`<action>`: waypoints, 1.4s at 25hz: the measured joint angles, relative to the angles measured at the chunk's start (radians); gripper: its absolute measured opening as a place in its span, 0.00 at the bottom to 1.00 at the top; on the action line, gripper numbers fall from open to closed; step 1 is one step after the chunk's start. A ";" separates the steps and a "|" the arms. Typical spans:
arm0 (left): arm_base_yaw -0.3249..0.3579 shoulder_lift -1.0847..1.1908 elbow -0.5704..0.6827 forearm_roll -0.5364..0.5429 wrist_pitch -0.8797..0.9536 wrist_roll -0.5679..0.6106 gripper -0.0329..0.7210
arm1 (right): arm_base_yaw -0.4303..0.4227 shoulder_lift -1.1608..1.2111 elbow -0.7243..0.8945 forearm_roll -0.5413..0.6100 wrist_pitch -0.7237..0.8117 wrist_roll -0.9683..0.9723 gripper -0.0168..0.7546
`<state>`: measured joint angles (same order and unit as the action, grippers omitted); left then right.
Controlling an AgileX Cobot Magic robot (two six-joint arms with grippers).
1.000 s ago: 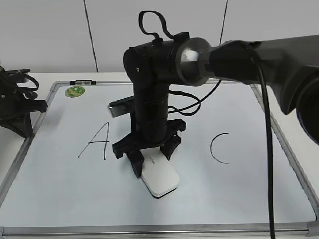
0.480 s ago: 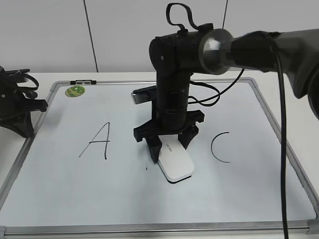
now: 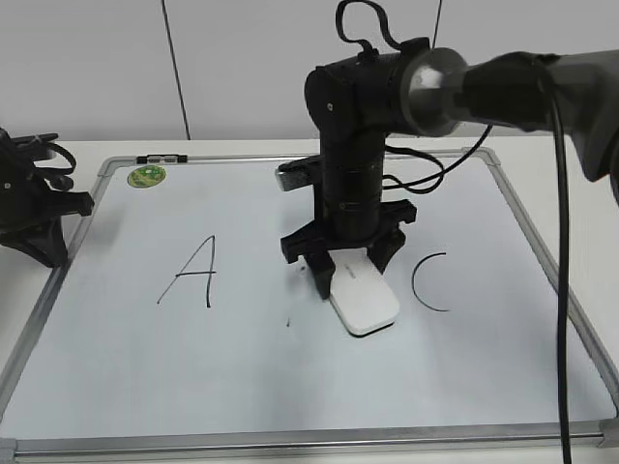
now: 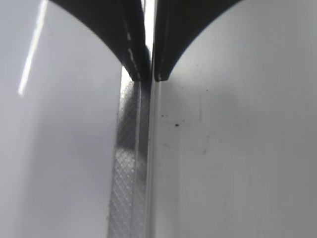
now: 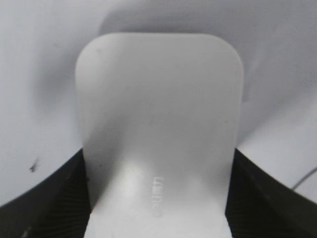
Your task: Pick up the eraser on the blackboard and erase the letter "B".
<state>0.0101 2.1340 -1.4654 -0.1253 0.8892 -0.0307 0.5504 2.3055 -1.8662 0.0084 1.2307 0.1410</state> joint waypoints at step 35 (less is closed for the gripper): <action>0.000 0.000 0.000 0.000 0.004 0.000 0.09 | -0.500 -0.064 -0.001 -0.008 -0.004 -0.104 0.71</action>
<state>0.0101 2.1340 -1.4654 -0.1253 0.8933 -0.0307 0.0499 2.2411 -1.8671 0.0000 1.2264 0.0370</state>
